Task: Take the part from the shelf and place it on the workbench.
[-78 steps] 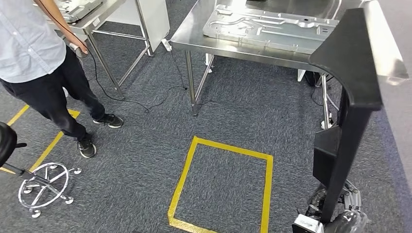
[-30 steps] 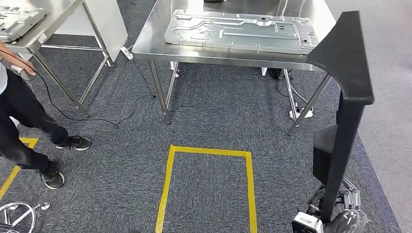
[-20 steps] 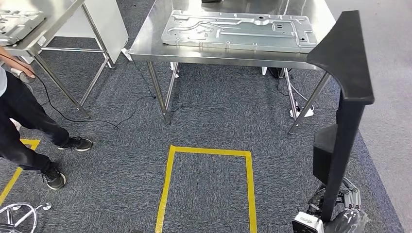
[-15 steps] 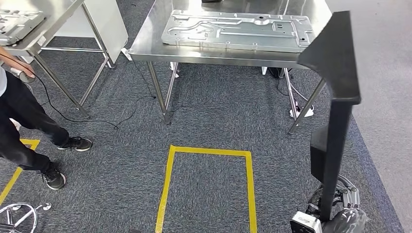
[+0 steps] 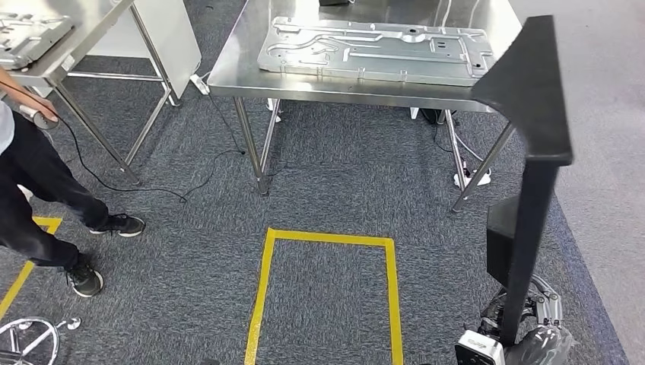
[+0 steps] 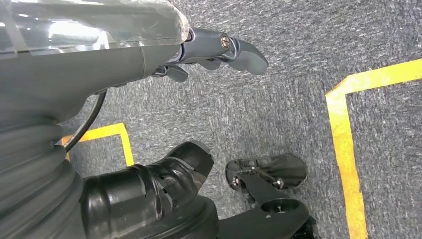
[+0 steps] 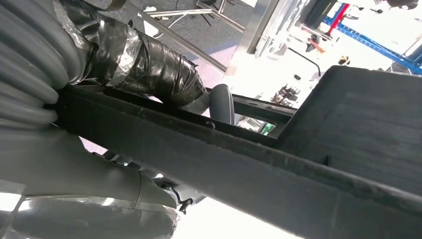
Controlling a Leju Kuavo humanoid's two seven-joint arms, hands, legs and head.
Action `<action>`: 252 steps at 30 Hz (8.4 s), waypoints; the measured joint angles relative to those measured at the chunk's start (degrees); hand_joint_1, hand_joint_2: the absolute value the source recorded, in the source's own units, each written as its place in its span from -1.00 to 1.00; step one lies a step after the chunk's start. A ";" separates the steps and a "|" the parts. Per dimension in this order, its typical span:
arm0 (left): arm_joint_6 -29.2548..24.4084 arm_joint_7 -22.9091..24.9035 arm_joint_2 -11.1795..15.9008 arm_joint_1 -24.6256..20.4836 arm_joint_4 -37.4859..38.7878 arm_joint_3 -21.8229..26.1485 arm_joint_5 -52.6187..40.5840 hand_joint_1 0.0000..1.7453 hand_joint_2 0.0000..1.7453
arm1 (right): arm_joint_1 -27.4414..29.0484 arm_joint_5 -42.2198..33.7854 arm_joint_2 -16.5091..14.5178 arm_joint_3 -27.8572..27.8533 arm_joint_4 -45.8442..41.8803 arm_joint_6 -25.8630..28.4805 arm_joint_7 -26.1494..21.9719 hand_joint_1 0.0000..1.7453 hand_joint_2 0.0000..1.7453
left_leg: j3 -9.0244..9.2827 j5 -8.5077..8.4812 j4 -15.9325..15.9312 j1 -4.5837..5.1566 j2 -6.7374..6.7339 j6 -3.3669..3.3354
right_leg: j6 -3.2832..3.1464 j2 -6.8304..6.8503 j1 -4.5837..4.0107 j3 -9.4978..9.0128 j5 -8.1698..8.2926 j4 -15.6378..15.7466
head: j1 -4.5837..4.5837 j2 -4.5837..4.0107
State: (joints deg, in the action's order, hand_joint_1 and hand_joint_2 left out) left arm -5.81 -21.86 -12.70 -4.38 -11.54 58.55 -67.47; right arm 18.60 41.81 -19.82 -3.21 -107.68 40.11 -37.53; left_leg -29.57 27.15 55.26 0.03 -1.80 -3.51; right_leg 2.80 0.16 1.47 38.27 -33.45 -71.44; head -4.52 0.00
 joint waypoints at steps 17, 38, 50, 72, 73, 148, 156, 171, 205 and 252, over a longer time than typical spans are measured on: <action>0.02 0.00 0.02 0.19 0.00 0.02 0.01 -1.00 1.00 | -0.08 -0.10 -0.26 0.00 0.16 -0.01 -0.02 1.00 1.00 | -7.32 4.29 13.97 -0.66 1.22 3.42 | -2.98 -0.89 0.01 -6.13 4.53 11.92 | 0.19 0.00; 0.14 0.09 -0.10 0.00 0.00 0.04 -0.14 -1.00 1.00 | -0.24 0.73 -0.26 0.00 0.32 0.00 -0.12 1.00 1.00 | -1.65 1.66 3.28 0.67 1.38 1.36 | -2.60 -0.11 -1.17 -5.18 5.64 12.24 | 0.09 0.00; 0.24 0.07 0.01 0.04 0.00 0.04 -0.55 -1.00 1.00 | -0.62 1.60 -0.26 0.19 0.32 -0.01 -0.76 1.00 1.00 | -3.69 0.88 5.52 -1.13 1.71 4.08 | -1.90 -0.57 0.22 -6.80 4.66 12.63 | 0.34 0.00; 0.18 0.09 0.09 -0.11 0.04 0.04 -0.94 -1.00 1.00 | -1.32 3.01 -0.13 0.36 -0.25 -0.01 -0.86 1.00 1.00 | -2.83 4.82 7.79 0.36 1.82 2.68 | -3.49 -0.05 -0.68 -6.79 5.97 14.13 | 0.83 0.01; 0.17 0.08 0.09 -0.08 0.04 0.04 -0.94 -1.00 1.00 | -1.35 3.05 -0.13 0.43 -0.25 -0.01 -0.86 1.00 1.00 | -4.76 6.39 11.39 0.13 1.85 3.08 | -3.64 -0.03 -0.66 -7.04 5.85 14.29 | 1.00 0.00; 0.72 0.25 0.22 0.18 0.08 0.09 -1.14 -1.00 1.00 | -1.49 3.20 0.45 1.42 -0.08 -0.01 0.44 1.00 1.00 | -3.29 -1.13 2.73 -0.67 2.16 1.62 | -1.13 -0.25 -0.86 -8.03 0.68 9.97 | 1.57 0.00; 0.73 0.25 0.22 0.13 0.09 0.09 -1.31 -1.00 1.00 | -1.55 2.88 0.85 1.36 0.01 -0.01 0.51 1.00 1.00 | -0.34 1.45 2.71 -0.52 2.29 1.65 | -1.20 -0.19 -0.81 -2.58 6.01 7.82 | 1.54 0.00; 0.89 0.26 0.50 0.12 0.07 0.07 -2.45 -1.00 1.00 | -3.69 1.69 2.70 -0.14 0.93 -0.01 2.02 1.00 1.00 | -7.07 -0.21 10.34 -0.76 2.10 4.14 | -3.40 -0.36 -0.74 -8.30 4.25 13.12 | 1.64 0.00; 1.33 0.42 0.65 -0.26 0.07 -0.20 -4.17 -1.00 1.00 | -10.30 5.85 8.72 -5.61 1.76 -0.01 6.41 1.00 1.00 | -4.39 -1.45 4.63 -0.26 2.07 3.14 | -3.14 -0.37 -1.07 -9.25 3.00 12.91 | 1.67 0.00; 2.05 1.40 1.18 -1.49 0.07 -1.72 -5.85 -1.00 1.00 | -18.56 9.92 16.73 -5.92 7.28 -0.01 12.22 1.00 1.00 | -0.08 2.29 2.58 -0.41 2.28 2.69 | -1.21 -0.30 -0.25 -3.34 7.49 11.61 | 1.41 0.00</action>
State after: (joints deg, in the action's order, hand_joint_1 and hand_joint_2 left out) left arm -3.76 -20.46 -11.52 -5.87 -11.47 56.83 -73.32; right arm 0.04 51.74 -3.09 -9.13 -100.40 40.10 -25.31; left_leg -29.64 29.43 57.84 -0.38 0.48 -0.83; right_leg 1.59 -0.13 1.22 34.93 -25.96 -59.84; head -3.11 0.00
